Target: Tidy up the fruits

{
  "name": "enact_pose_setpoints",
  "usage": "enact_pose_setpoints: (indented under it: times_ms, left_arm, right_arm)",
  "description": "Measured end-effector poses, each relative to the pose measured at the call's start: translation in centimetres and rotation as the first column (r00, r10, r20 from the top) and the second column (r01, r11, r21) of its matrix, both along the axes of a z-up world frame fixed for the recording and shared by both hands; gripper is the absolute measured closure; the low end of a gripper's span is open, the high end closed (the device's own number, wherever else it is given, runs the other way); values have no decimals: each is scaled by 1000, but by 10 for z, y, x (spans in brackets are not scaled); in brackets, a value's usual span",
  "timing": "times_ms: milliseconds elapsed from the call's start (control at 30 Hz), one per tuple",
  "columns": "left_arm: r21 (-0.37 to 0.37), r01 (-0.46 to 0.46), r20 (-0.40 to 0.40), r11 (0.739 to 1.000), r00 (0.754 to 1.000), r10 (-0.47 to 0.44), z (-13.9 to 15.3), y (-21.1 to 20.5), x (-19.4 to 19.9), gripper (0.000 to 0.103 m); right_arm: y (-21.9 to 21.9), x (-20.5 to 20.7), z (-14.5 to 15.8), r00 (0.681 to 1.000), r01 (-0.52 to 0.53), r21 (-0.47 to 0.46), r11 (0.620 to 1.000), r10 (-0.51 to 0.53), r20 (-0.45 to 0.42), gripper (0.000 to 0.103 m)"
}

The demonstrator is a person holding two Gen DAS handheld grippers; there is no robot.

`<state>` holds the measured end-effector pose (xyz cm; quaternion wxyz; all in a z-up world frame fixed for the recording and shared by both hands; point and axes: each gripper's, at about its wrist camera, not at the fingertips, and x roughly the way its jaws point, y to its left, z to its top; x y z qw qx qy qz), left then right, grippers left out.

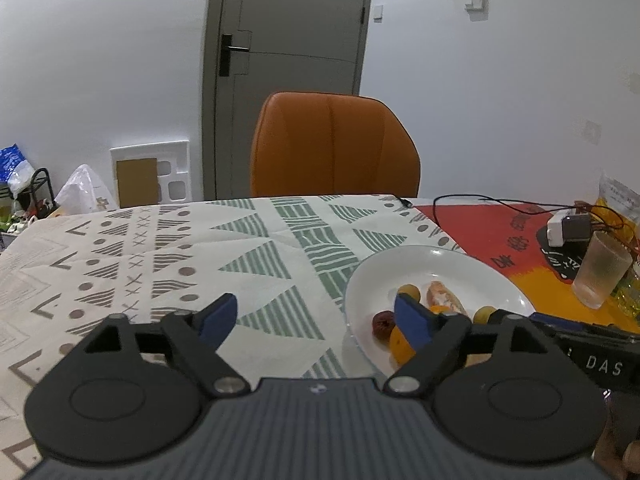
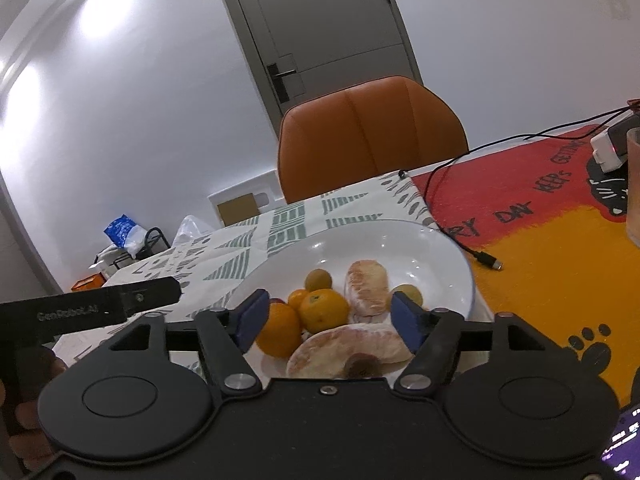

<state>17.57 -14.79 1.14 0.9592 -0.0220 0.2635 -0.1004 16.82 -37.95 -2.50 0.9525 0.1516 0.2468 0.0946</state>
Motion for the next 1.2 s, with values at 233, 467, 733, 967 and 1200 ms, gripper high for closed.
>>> enact_pose_setpoints:
  times_ms: [233, 467, 733, 967, 1200]
  left_arm:
    - [-1, -54, -3, 999, 999, 54, 4, 18, -11, 10]
    - [-9, -61, -5, 998, 998, 61, 9, 31, -26, 9]
    - [-20, -60, -33, 998, 998, 59, 18, 42, -43, 9]
    - [11, -75, -21, 997, 997, 75, 28, 48, -62, 5]
    - [14, -116, -23, 993, 993, 116, 34, 65, -76, 4]
  right_arm:
    - [11, -8, 7, 1000, -20, -10, 1000, 20, 20, 12]
    - [17, -19, 13, 999, -36, -10, 999, 37, 32, 5]
    - [23, -33, 23, 997, -43, -16, 999, 44, 57, 0]
    - [33, -42, 29, 997, -60, -32, 998, 62, 55, 0]
    - [46, -53, 40, 994, -82, -65, 994, 87, 73, 0]
